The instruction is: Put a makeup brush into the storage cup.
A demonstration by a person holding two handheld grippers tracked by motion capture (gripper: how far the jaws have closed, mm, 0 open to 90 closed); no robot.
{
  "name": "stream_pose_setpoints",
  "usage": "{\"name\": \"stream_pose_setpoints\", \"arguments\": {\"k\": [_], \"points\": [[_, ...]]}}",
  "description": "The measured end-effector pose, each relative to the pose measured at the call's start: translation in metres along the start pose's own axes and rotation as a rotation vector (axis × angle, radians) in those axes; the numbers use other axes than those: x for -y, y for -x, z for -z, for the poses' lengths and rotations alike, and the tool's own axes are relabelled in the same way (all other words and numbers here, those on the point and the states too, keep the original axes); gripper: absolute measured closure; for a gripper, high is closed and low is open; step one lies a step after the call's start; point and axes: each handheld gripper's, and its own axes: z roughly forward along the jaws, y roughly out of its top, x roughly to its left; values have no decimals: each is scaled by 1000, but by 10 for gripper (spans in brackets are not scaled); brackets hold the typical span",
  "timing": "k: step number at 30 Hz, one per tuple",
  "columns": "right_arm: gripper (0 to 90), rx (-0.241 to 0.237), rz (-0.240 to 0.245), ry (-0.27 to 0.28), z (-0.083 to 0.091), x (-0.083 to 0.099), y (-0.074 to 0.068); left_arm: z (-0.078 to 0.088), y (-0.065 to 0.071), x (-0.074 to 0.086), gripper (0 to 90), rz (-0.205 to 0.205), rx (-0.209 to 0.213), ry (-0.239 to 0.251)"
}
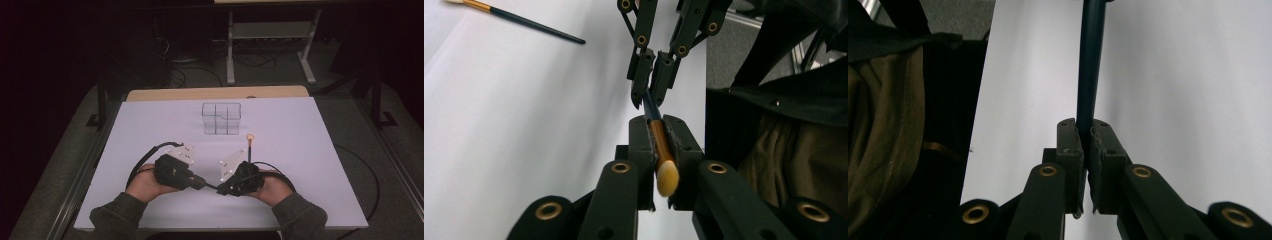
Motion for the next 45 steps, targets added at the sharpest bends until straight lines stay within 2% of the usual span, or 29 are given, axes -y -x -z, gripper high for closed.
{"name": "stream_pose_setpoints", "arguments": {"k": [1,2,6,9,11,14,16,18,23,24,25,27,30,36,37,39,40,41,43,45], "points": [[839,0,-8,17,1,1,0,1,0,0,735,1,-9,8],[840,4,1,35,1,2,1,1,0,0,724,1,-13,10],[840,15,-30,100,4,7,2,4,-1,2,703,30,-27,43],[840,32,-46,154,4,9,2,6,-3,4,711,38,-24,77],[840,24,-68,170,3,10,2,7,-3,4,721,45,-30,93],[840,25,-71,184,0,10,2,9,-3,3,753,41,-30,117],[840,24,-72,190,-2,10,2,10,-4,3,783,50,-25,129],[840,27,-77,194,-3,9,1,11,-4,2,823,42,-19,134],[831,38,-63,185,-5,8,1,10,-4,2,832,41,-25,127],[815,39,-66,181,-5,7,1,10,-4,2,832,37,-25,122],[738,47,-67,173,-5,6,1,10,-4,2,833,38,-26,118],[704,55,-71,138,-4,4,1,10,-3,2,833,37,-36,101],[737,57,-45,113,-3,1,-1,9,-2,1,833,34,-39,92],[827,60,-41,93,-5,-3,-2,8,-2,0,833,20,-41,92],[831,54,-45,94,-5,-3,-1,8,-1,0,833,29,-40,95],[837,43,-52,103,-5,-2,0,8,-1,0,828,33,-32,99],[838,42,-49,106,-5,-2,0,8,-2,0,811,48,-31,112],[839,46,-45,110,-5,-1,0,9,-2,0,715,56,-38,120],[840,53,-47,136,-3,-1,1,10,-2,1,716,48,-52,135],[840,53,-72,167,-1,0,2,10,-2,2,724,58,-55,146]]}}
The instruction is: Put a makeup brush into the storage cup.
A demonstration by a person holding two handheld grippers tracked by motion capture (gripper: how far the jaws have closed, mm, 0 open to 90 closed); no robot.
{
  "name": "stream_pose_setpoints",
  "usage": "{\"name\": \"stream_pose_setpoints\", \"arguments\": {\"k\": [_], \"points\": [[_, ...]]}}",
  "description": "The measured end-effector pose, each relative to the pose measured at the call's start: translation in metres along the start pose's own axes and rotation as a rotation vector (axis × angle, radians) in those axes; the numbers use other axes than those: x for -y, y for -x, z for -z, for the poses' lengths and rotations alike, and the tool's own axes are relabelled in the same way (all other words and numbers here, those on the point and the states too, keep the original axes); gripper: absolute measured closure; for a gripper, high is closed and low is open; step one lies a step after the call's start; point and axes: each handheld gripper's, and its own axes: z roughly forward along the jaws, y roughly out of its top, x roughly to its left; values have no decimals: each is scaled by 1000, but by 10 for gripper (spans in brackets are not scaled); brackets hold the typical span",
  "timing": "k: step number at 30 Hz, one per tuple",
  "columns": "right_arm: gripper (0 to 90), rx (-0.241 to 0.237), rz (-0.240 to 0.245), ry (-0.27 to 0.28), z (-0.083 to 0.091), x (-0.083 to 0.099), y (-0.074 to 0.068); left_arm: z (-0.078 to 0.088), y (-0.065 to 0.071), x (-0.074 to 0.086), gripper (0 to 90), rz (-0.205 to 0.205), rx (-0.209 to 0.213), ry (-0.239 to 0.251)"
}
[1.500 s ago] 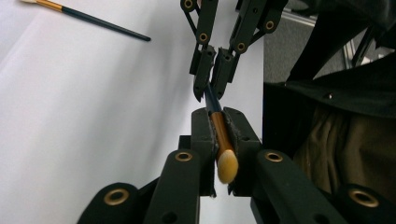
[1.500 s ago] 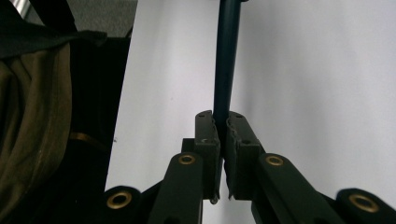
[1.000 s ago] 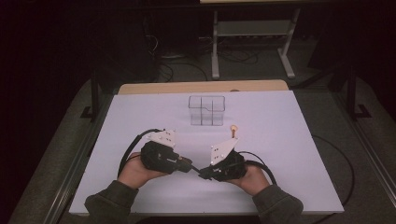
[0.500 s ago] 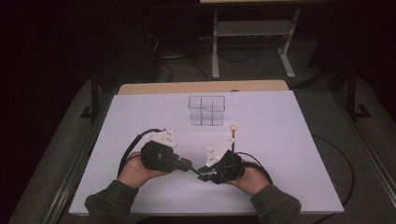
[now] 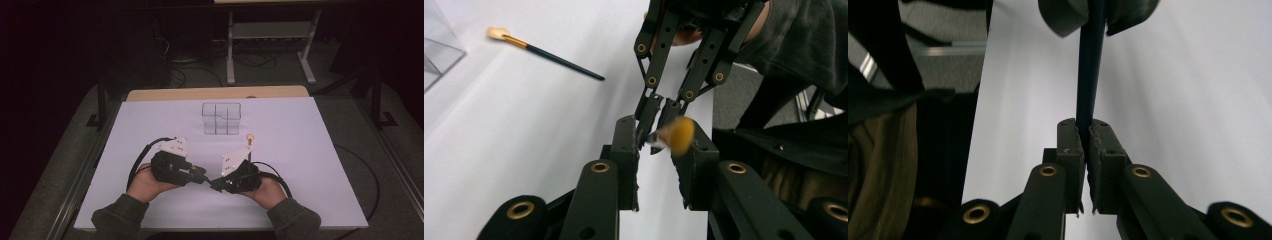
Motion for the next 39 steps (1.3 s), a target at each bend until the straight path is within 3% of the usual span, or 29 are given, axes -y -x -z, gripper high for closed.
{"name": "stream_pose_setpoints", "arguments": {"k": [5,15,22,30,39], "points": [[841,-1,-36,30,2,2,1,0,-1,0,753,-5,-17,20],[841,-9,-63,64,-1,4,3,-1,-1,-2,809,-7,-18,38],[841,-4,-85,85,0,4,2,-2,-2,-2,800,3,-22,52],[841,-3,-80,100,0,5,4,-1,-3,-3,762,12,-26,61],[841,-2,-96,114,1,6,4,-2,-5,-4,815,15,-10,65]]}}
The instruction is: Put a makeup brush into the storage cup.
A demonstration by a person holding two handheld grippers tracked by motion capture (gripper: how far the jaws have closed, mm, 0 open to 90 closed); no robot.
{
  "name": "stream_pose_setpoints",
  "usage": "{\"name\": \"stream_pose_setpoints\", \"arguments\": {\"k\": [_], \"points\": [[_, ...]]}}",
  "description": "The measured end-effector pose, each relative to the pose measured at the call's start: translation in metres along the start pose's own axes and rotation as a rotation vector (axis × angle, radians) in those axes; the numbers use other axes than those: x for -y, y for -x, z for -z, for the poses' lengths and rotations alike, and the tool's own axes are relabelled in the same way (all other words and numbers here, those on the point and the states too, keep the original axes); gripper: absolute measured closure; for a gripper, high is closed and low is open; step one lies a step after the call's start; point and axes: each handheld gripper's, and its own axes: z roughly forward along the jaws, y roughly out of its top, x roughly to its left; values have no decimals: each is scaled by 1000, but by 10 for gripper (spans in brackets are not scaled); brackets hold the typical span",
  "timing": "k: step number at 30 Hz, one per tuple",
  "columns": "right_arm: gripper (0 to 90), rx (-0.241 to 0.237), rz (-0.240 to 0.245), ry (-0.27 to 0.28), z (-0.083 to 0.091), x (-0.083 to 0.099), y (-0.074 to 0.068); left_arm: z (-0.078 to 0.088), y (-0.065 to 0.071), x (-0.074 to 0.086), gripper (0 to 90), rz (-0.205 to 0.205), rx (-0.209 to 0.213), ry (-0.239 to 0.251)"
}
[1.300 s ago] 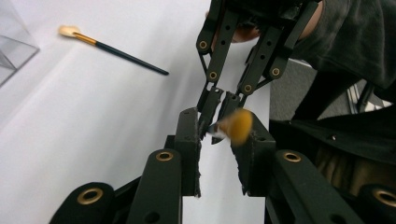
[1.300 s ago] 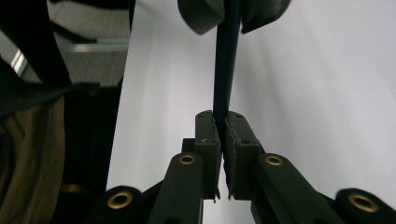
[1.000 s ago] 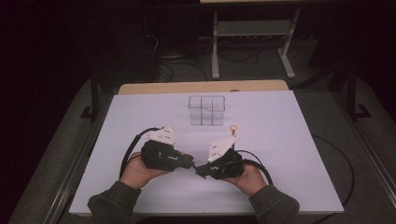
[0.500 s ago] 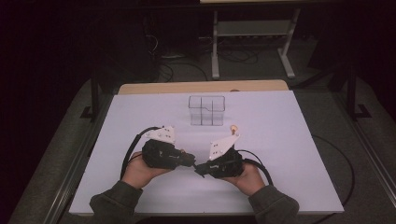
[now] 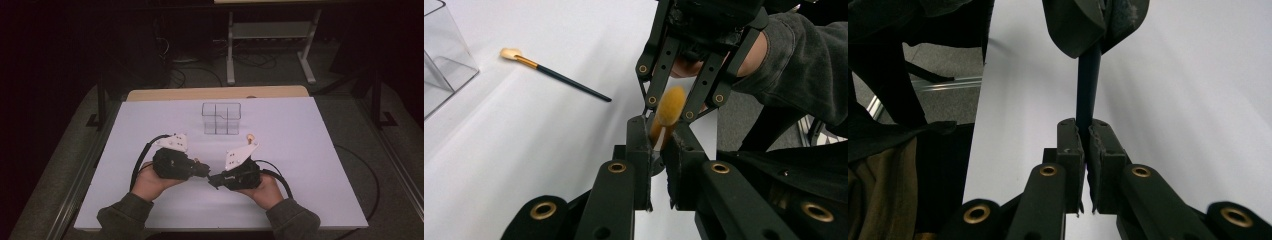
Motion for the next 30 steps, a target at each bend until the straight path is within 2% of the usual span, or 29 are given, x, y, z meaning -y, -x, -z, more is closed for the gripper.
{"name": "stream_pose_setpoints", "arguments": {"k": [2,8,9,15,17,30], "points": [[841,4,1,4,0,0,0,0,0,-1,819,11,3,2],[841,3,-4,8,1,1,1,-1,-1,-2,826,9,1,-1],[841,6,10,6,1,1,2,-1,-1,-2,827,9,1,-3],[841,3,13,4,0,2,3,-1,-1,-3,830,-1,-1,-9],[841,0,-2,7,0,1,2,-2,-1,-3,830,0,-1,-11],[841,-3,-6,15,-1,4,2,-5,1,-4,831,-9,-5,-21]]}}
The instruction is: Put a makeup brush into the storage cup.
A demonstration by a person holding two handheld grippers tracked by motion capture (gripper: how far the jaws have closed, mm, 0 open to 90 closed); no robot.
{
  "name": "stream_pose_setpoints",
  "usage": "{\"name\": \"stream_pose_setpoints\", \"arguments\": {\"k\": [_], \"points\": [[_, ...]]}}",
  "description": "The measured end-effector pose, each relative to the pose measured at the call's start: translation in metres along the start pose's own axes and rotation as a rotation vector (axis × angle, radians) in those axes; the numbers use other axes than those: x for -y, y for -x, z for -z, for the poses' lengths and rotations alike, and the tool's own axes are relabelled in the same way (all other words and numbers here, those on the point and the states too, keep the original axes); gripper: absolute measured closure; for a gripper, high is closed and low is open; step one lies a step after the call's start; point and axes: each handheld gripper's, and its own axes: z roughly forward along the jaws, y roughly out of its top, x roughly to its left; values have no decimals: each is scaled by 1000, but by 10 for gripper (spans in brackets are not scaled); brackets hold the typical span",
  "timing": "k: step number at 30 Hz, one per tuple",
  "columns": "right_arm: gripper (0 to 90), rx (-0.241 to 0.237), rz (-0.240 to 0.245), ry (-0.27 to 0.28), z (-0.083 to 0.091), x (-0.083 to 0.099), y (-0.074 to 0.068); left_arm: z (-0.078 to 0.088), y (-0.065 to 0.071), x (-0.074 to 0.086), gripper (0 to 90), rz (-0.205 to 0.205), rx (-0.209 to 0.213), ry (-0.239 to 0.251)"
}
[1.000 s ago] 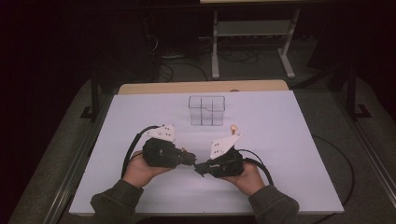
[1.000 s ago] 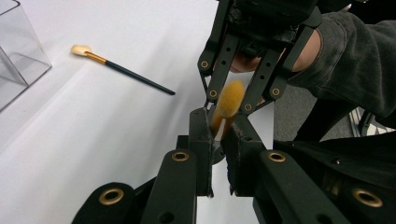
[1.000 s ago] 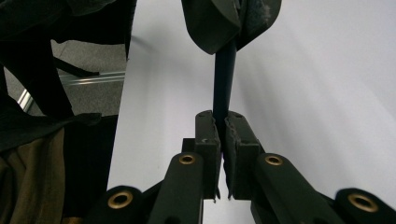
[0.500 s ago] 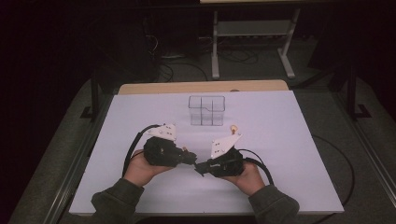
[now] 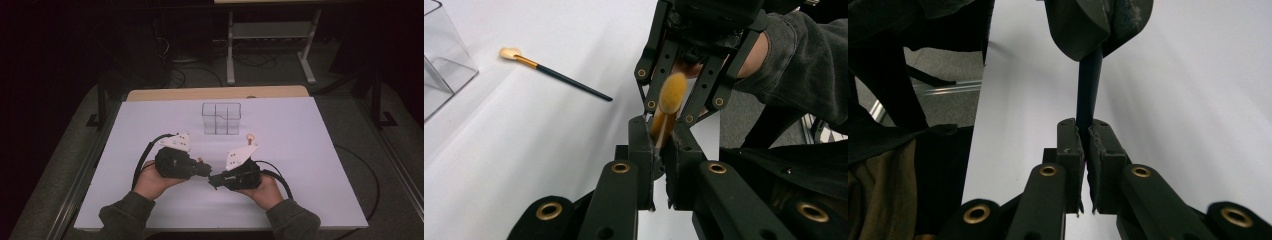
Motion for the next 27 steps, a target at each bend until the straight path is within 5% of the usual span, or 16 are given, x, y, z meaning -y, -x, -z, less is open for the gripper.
{"name": "stream_pose_setpoints", "arguments": {"k": [6,16,27], "points": [[827,-4,-13,-1,0,1,0,-1,-1,-1,832,-5,2,-4],[568,19,-70,-3,13,8,8,4,-10,-5,832,7,-9,-6],[451,46,-138,4,31,17,17,12,-26,-18,831,20,-27,-16]]}}
